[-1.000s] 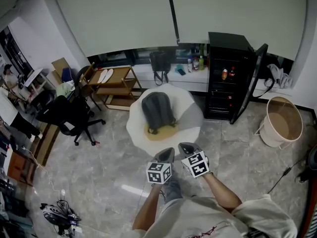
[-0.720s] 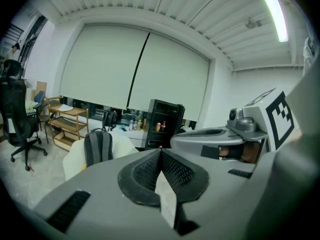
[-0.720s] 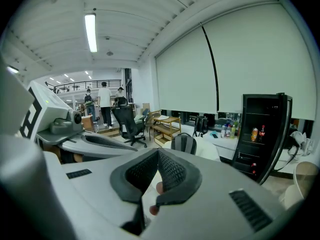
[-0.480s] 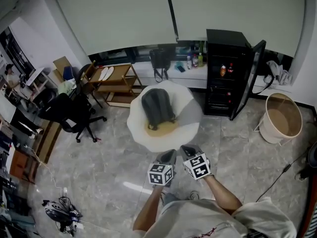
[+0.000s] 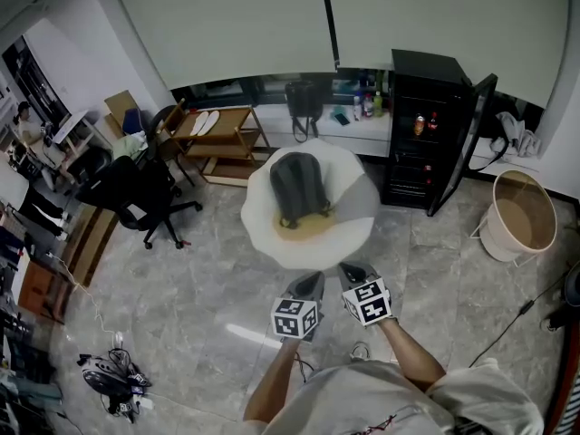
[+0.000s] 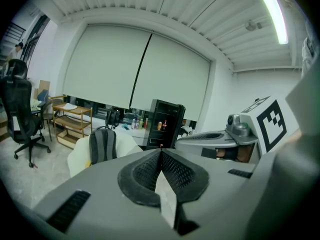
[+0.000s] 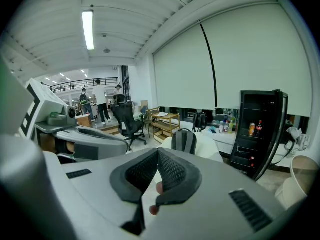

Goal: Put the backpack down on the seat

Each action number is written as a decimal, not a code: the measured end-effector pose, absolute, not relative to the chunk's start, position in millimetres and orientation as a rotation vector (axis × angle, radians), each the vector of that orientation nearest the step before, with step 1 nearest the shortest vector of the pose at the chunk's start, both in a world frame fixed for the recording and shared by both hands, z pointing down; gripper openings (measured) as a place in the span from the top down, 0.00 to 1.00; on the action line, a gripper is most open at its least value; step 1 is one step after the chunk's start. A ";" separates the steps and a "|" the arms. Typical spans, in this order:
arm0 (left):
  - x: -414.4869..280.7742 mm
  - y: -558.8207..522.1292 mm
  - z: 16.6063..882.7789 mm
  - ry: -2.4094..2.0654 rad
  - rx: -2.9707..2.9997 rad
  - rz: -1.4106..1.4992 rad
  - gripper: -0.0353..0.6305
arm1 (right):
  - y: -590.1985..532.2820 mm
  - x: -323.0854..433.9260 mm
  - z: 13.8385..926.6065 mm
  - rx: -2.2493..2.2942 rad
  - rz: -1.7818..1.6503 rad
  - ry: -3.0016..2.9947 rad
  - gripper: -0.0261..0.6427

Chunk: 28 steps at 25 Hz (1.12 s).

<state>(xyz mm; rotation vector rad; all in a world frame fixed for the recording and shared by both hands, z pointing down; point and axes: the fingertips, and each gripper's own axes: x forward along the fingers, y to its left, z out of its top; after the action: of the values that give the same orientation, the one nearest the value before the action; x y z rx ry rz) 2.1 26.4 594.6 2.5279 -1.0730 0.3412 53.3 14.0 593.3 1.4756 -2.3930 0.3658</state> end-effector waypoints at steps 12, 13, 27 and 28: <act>-74.8 75.2 575.9 -1.094 2.551 0.323 0.90 | 70.8 -14.3 577.1 1.528 0.342 -2.378 0.92; -79.5 80.8 575.2 -1.091 2.553 0.323 0.90 | 77.0 -18.7 576.0 1.536 0.341 -2.375 0.92; -94.2 162.6 583.5 -1.038 2.570 0.313 0.90 | 161.6 -30.7 576.1 1.586 0.327 -2.326 0.92; -95.0 165.4 583.4 -1.039 2.571 0.309 0.90 | 164.8 -31.5 576.3 1.585 0.321 -2.325 0.92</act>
<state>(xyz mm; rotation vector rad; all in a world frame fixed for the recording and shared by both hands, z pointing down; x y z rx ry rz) -95.0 165.4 583.4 2.5705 -1.0393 0.3086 -31.5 164.8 576.3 1.5854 -2.3246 0.3213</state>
